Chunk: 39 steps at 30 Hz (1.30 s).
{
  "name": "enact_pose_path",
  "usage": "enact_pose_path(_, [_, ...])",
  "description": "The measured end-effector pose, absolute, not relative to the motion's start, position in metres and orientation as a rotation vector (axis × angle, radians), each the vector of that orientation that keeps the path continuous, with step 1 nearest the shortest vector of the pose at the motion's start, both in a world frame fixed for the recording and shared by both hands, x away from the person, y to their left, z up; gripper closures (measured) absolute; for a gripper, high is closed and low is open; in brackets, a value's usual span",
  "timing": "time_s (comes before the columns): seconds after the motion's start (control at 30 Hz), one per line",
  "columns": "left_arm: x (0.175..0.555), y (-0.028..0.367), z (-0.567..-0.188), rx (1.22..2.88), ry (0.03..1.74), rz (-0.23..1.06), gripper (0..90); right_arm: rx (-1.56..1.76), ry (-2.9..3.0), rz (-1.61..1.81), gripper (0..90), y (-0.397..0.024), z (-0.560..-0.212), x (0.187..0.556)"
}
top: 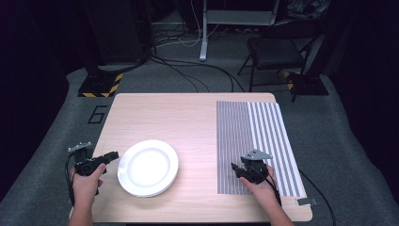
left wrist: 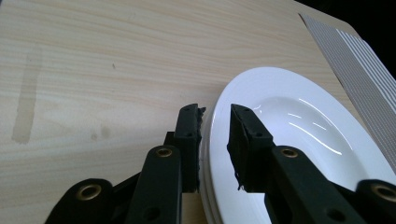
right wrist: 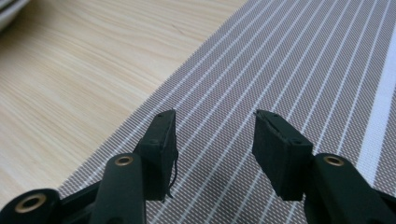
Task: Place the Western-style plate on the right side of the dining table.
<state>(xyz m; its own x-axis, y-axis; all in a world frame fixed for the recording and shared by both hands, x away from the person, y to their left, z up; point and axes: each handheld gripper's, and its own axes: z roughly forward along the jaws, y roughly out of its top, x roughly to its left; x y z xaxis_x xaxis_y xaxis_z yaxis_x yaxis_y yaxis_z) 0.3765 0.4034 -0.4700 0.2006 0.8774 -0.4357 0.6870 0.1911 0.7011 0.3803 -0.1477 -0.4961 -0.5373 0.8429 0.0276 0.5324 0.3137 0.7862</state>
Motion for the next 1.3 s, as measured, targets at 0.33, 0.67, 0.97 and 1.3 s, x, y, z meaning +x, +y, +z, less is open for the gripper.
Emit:
enact_pose_path(0.33, [0.374,0.405,-0.478,1.533,1.525,0.162,77.7,1.173,2.238,1.167,52.9,-0.124,-0.467,0.381])
enact_pose_path(0.67, [0.374,0.404,-0.484,1.524,1.548,0.136,79.0,1.204,2.257,1.243,52.2,-0.105,-0.465,0.394])
enact_pose_path(0.97, [0.375,0.402,-0.487,1.529,1.552,0.121,80.5,1.208,2.277,1.267,51.5,-0.087,-0.472,0.4])
enact_pose_path(1.3, [0.373,0.405,-0.493,1.483,1.559,0.079,81.3,1.202,2.307,1.314,50.5,-0.067,-0.47,0.396])
